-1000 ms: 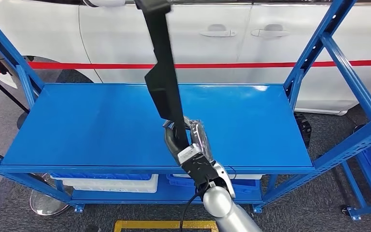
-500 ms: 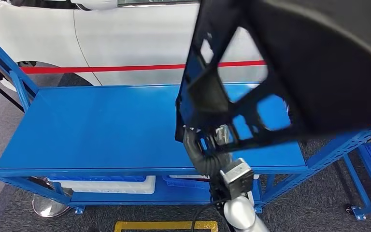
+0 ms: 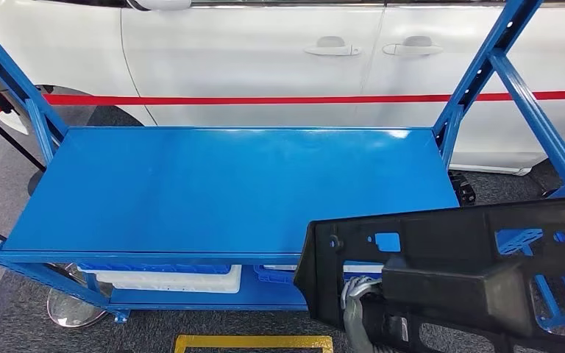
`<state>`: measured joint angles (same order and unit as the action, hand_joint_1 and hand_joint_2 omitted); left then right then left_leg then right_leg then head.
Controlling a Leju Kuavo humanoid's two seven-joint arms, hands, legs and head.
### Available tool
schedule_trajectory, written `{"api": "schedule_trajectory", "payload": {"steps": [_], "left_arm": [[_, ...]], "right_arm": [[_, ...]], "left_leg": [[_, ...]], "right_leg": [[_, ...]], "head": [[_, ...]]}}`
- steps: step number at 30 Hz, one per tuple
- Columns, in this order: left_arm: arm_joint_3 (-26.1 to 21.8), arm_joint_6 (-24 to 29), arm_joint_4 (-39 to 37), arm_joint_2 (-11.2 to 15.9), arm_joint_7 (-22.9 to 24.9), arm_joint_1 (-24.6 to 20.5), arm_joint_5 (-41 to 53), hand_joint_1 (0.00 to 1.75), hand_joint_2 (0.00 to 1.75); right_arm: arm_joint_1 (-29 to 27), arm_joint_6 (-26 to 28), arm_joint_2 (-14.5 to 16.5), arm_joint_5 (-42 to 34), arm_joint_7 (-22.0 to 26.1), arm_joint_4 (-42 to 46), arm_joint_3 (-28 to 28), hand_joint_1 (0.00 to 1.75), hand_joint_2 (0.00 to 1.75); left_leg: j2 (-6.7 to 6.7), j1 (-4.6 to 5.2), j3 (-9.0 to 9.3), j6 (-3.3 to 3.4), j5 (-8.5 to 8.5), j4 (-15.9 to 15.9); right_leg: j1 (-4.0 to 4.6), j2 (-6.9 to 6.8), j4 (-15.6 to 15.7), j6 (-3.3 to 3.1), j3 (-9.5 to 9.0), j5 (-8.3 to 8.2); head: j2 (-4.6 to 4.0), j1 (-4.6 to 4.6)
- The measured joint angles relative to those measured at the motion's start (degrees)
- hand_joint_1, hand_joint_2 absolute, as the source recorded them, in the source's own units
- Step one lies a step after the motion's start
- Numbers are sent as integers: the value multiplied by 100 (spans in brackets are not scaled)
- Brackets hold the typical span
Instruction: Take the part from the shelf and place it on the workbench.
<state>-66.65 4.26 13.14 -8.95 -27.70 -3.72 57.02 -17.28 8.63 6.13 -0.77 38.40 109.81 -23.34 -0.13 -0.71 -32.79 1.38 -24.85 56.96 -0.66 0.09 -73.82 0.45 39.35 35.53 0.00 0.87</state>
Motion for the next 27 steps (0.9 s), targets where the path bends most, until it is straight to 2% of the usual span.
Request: {"api": "schedule_trajectory", "payload": {"steps": [1, 3, 4, 5, 8, 9, 10, 11, 13, 14, 15, 16, 19, 20, 22, 24, 25, 26, 27], "left_arm": [[-32, 1, 0, -8, 10, -2, -4, 0, 175], [-86, 2, 0, -25, 32, -9, -14, 0, 175], [-102, 5, 0, -30, 44, -13, -16, 0, 175], [-118, 10, 0, -32, 57, -19, -17, 0, 175], [-183, 18, 0, -32, 77, -26, -22, 0, 175], [-200, 18, 0, -34, 77, -23, -28, 0, 175], [-213, 17, 0, -37, 77, -20, -36, 0, 175], [-221, 16, 0, -40, 77, -20, -43, 0, 175], [-234, 16, 0, -44, 78, -28, -55, 0, 175], [-240, 15, 0, -43, 80, -31, -58, 0, 175], [-244, 14, 0, -43, 85, -33, -61, 0, 175], [-245, 11, 0, -43, 89, -34, -61, 0, 175], [-247, 7, 0, -43, 111, -60, -63, 0, 175], [-249, 7, 0, -43, 123, -72, -64, 0, 175], [-258, 8, 0, -43, 158, -82, -67, 0, 175], [-280, 10, 0, -50, 204, -72, -67, 0, 175], [-292, 10, 0, -55, 224, -68, -65, 0, 175], [-302, 10, 0, -59, 239, -67, -62, 0, 175], [-310, 10, 0, -63, 250, -67, -60, 0, 175]], "right_arm": [[-129, -88, 25, -18, 15, 37, 107, 175, 175], [-325, -230, 102, -2, 20, 106, 310, 175, 175], [-394, -297, 148, 16, 19, 129, 395, 175, 175], [-454, -367, 196, 33, 20, 146, 474, 175, 175], [-609, -552, 352, 95, 22, 161, 671, 175, 175], [-645, -588, 397, 117, 22, 160, 720, 175, 175], [-675, -616, 442, 139, 23, 159, 765, 175, 175], [-697, -632, 477, 155, 25, 158, 797, 175, 175], [-737, -655, 534, 213, 31, 151, 848, 175, 175], [-755, -667, 556, 260, 37, 143, 871, 175, 175], [-771, -680, 579, 314, 42, 134, 895, 175, 175], [-783, -693, 602, 366, 48, 127, 915, 175, 175], [-806, -709, 665, 492, 68, 121, 940, 175, 175], [-811, -710, 681, 534, 77, 120, 944, 175, 175], [-826, -706, 707, 623, 93, 114, 953, 175, 175], [-844, -699, 734, 710, 116, 107, 971, 175, 175], [-857, -696, 747, 744, 126, 104, 986, 175, 175], [-870, -692, 757, 774, 133, 100, 1003, 175, 175], [-882, -687, 762, 797, 136, 91, 1025, 175, 175]], "left_leg": [[3, -2, -30, -11, 10, 24], [2, 0, -96, -49, 19, 105], [-2, 8, -122, -77, 17, 149], [-5, 17, -139, -112, 20, 180], [-16, 3, -161, -231, 62, 187], [-17, -9, -190, -266, 9, 231], [-18, -17, -249, -296, -133, 369], [-15, -23, -334, -318, -348, 602], [-12, -26, -541, -344, -863, 1305], [-12, -26, -580, -347, -1020, 1580], [-12, -25, -534, -340, -1084, 1694], [-12, -23, -360, -321, -1033, 1557], [-7, 17, 496, -203, -692, 319], [-4, 44, 648, -165, -634, 60], [1, 92, 675, -113, -570, -38], [14, 79, 630, -61, -459, -80], [28, 64, 586, -21, -388, -108], [43, 47, 523, 12, -312, -130], [59, 45, 451, 37, -250, -129]], "right_leg": [[-20, -3, 184, 11, -139, -113], [-55, -6, 950, 19, -626, -402], [-59, 4, 1256, 8, -802, -495], [-54, 13, 1428, -8, -894, -535], [-25, 18, 1470, -119, -860, -616], [-28, 9, 1478, -168, -829, -658], [-36, -2, 1487, -217, -788, -705], [-41, -11, 1493, -251, -738, -750], [-21, -19, 1485, -282, -619, -835], [-7, -23, 1478, -285, -556, -878], [7, -27, 1471, -286, -494, -920], [19, -28, 1462, -283, -439, -960], [43, -34, 1452, -249, -351, -1069], [42, -39, 1454, -219, -344, -1103], [29, -48, 1470, -145, -348, -1169], [23, -40, 1462, -76, -325, -1183], [21, -30, 1378, -46, -285, -1061], [16, -20, 1187, -18, -214, -839], [2, -13, 887, 6, -121, -540]], "head": [[0, -1], [0, -4], [0, -6], [0, -2], [0, 6], [0, 8], [0, 24], [0, 41], [0, 69], [0, 69], [0, 70], [0, 69], [0, 63], [0, 68], [0, 71], [0, 74], [-1, 65], [-1, 52], [-1, 39]]}}
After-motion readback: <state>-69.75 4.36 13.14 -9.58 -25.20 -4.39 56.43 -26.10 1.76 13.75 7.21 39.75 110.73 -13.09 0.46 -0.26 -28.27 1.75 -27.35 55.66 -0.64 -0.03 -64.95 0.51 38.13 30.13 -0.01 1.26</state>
